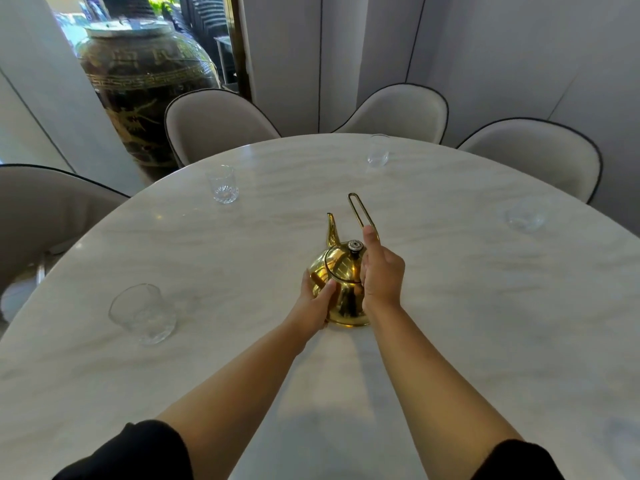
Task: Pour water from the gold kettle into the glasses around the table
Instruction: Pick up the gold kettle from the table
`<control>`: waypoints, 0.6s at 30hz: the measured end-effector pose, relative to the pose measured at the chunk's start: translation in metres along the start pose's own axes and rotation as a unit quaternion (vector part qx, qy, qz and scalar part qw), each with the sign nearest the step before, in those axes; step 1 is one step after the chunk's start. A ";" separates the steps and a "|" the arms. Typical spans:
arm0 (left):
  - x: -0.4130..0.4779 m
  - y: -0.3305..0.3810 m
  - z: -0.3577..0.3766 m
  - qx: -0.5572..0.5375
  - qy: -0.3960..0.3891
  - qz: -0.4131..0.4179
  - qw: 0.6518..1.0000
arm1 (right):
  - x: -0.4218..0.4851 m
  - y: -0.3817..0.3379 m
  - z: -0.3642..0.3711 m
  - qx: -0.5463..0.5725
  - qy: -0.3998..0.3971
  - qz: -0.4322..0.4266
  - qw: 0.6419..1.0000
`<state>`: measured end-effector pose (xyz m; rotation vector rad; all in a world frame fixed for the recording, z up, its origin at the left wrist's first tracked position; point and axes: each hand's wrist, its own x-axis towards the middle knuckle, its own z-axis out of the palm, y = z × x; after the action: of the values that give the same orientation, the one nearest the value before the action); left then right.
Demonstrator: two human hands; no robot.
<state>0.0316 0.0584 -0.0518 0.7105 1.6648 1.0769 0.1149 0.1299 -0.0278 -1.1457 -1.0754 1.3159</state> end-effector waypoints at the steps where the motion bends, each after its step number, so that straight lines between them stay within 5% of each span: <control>1: -0.006 0.000 0.001 -0.001 -0.005 -0.011 1.000 | -0.006 -0.003 -0.006 0.003 0.000 -0.002 1.000; 11: -0.113 0.008 0.012 0.124 -0.129 -0.010 0.984 | -0.109 -0.059 -0.084 -0.034 0.009 -0.050 0.998; 18: -0.224 0.003 0.012 0.176 -0.181 0.065 0.965 | -0.213 -0.107 -0.140 -0.019 0.049 -0.101 0.994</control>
<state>0.1181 -0.1247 0.0436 1.1859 1.5158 0.6880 0.2691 -0.0767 0.0703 -1.0869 -1.1170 1.0756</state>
